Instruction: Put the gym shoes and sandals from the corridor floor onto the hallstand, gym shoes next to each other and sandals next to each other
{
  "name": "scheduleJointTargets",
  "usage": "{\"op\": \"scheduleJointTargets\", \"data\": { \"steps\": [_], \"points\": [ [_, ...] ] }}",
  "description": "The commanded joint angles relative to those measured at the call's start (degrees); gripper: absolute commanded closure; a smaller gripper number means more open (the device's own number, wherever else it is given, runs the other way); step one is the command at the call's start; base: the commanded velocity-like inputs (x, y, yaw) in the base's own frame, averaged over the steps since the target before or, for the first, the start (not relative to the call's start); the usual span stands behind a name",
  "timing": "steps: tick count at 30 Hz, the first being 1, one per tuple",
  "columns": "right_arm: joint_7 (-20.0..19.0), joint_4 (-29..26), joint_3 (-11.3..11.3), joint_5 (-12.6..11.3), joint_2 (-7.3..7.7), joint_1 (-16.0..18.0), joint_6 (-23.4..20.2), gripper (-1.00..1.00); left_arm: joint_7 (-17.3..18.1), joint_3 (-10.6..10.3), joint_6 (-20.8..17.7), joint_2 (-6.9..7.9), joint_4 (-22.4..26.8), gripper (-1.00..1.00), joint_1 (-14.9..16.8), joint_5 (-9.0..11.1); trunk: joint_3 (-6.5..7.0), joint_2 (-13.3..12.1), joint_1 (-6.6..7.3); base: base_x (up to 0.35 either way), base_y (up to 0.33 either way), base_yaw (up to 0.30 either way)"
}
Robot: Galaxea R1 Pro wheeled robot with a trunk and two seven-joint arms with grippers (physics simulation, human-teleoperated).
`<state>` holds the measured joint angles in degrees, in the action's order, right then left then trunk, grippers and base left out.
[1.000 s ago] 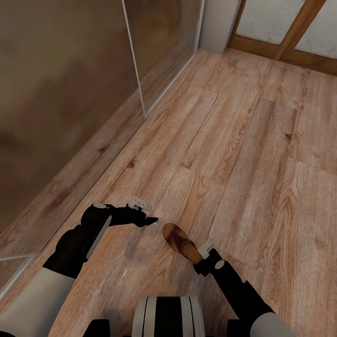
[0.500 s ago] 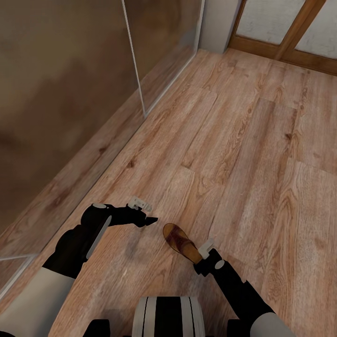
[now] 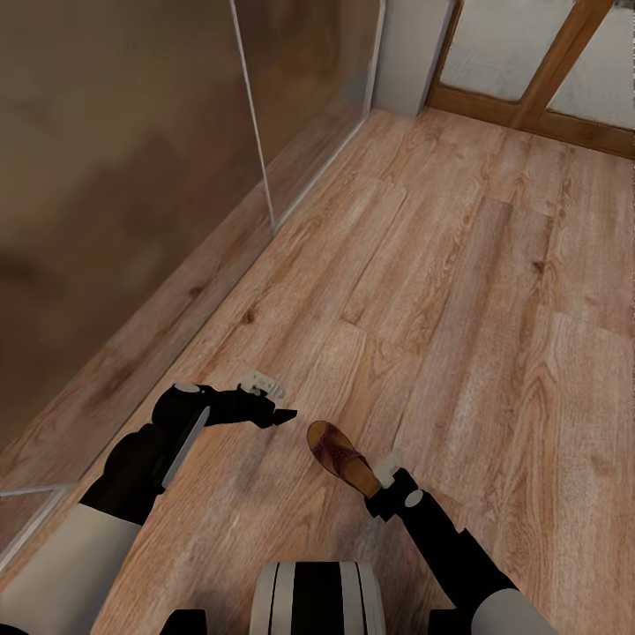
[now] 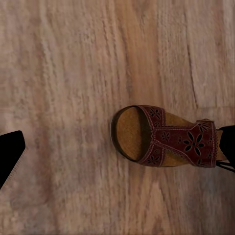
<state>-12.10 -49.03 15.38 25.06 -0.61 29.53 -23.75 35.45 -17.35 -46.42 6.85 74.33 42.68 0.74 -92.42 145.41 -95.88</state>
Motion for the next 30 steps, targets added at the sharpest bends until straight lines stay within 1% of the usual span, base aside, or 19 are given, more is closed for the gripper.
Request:
{"op": "scheduleJointTargets", "data": {
  "steps": [1,8,11,12,13,14,15,16,17,19,20,21,22,23,24,26,28,29,30],
  "points": [
    [-0.3,-0.1,0.0,0.4,0.0,0.0,-0.3,1.0,0.1,-0.1,-0.3,0.06,0.0,-1.0,0.0,0.1,0.19,0.0,0.03,0.0,0.0,0.0],
    [-0.2,-0.1,0.0,0.3,-0.08,0.0,-0.3,1.0,0.1,0.3,-0.4,0.15,0.1,-1.0,0.0,0.1,1.74,-0.1,0.21,0.0,0.0,0.0],
    [-0.2,-0.1,-0.1,0.3,-0.2,0.0,-0.4,1.0,0.2,1.4,-0.5,0.95,0.7,-1.0,0.1,0.1,2.41,-0.1,0.29,0.0,0.0,0.0],
    [-0.1,-0.1,-0.3,0.3,-0.22,0.0,-0.4,1.0,0.3,2.0,-0.6,1.13,1.2,-1.0,0.2,0.1,2.63,-0.1,0.32,0.0,0.0,0.0],
    [-0.1,-0.1,-0.9,0.2,-0.24,0.0,-0.4,1.0,0.3,3.2,-0.6,1.36,1.9,-1.0,0.2,0.1,2.85,-0.2,0.34,0.0,0.0,0.0],
    [-0.1,-0.1,-1.3,0.2,-0.25,0.0,-0.4,1.0,0.3,3.6,-0.6,1.44,2.1,-1.0,0.2,0.1,3.07,-0.2,0.37,0.0,0.0,0.0],
    [-0.1,-0.1,-2.2,0.2,-0.25,0.0,-0.4,1.0,0.3,4.7,-0.7,1.56,2.4,-1.0,0.2,0.1,3.3,-0.2,0.39,0.0,0.0,0.0],
    [-0.1,-0.1,-2.9,0.2,-0.27,0.0,-0.4,1.0,0.3,5.3,-0.7,1.6,2.5,-1.0,0.2,0.1,3.52,-0.2,0.42,0.0,0.0,0.0],
    [-0.1,-0.1,-4.6,0.2,-0.3,0.0,-0.4,1.0,0.3,6.6,-0.7,1.66,2.7,-1.0,0.2,0.1,3.74,-0.2,0.44,0.0,0.0,0.0],
    [-0.1,-0.1,-9.9,0.2,-0.36,0.0,-0.4,1.0,0.3,9.5,-0.7,1.86,2.8,-1.0,0.2,0.1,4.18,-0.2,0.5,0.0,0.0,0.0],
    [-0.1,-0.1,-12.7,0.2,-0.39,0.0,-0.4,1.0,0.3,10.6,-0.7,2.16,2.8,-1.0,0.2,0.1,4.4,-0.3,0.52,0.0,0.0,0.0],
    [-0.1,-0.1,-14.1,0.2,-0.42,0.0,-0.4,1.0,0.3,11.0,-0.7,2.33,2.8,-1.0,0.2,0.1,4.62,-0.3,0.55,0.0,0.0,0.0],
    [-0.1,-0.2,-16.5,0.2,-0.46,0.0,-0.4,1.0,0.3,11.6,-0.7,2.66,2.8,-1.0,0.1,0.1,4.85,-0.3,0.57,0.0,0.0,0.0],
    [-0.1,-0.2,-17.6,0.2,-0.47,0.0,-0.4,1.0,0.3,11.8,-0.7,2.84,2.8,-1.0,0.1,0.2,5.07,-0.3,0.6,0.0,0.0,0.0],
    [-0.1,-0.5,-19.3,0.2,-0.49,0.0,-0.4,1.0,0.3,12.1,-0.6,3.18,2.8,-1.0,0.0,0.2,5.29,-0.3,0.62,0.0,0.0,0.0],
    [-0.1,-1.9,-21.1,0.2,-0.48,0.0,-0.4,1.0,0.3,12.5,-0.6,3.76,2.8,-1.0,-0.1,0.4,5.73,-0.3,0.68,0.0,0.0,0.0],
    [-0.1,-4.0,-21.7,0.2,-0.48,0.0,-0.5,1.0,0.4,12.6,-0.6,3.94,2.7,-1.0,-0.2,0.6,6.18,-0.4,0.73,0.0,0.0,0.0],
    [-0.1,-7.1,-22.0,0.2,-0.54,0.0,-0.8,1.0,0.4,12.6,-0.5,4.04,2.6,-1.0,-0.3,0.7,6.4,-0.4,0.75,0.0,0.0,0.0],
    [-0.1,-8.8,-22.2,0.1,-0.56,0.0,-1.1,1.0,0.4,12.6,-0.5,4.06,2.5,-1.0,-0.3,0.8,6.62,-0.4,0.78,0.0,0.0,0.0]
  ]
}}
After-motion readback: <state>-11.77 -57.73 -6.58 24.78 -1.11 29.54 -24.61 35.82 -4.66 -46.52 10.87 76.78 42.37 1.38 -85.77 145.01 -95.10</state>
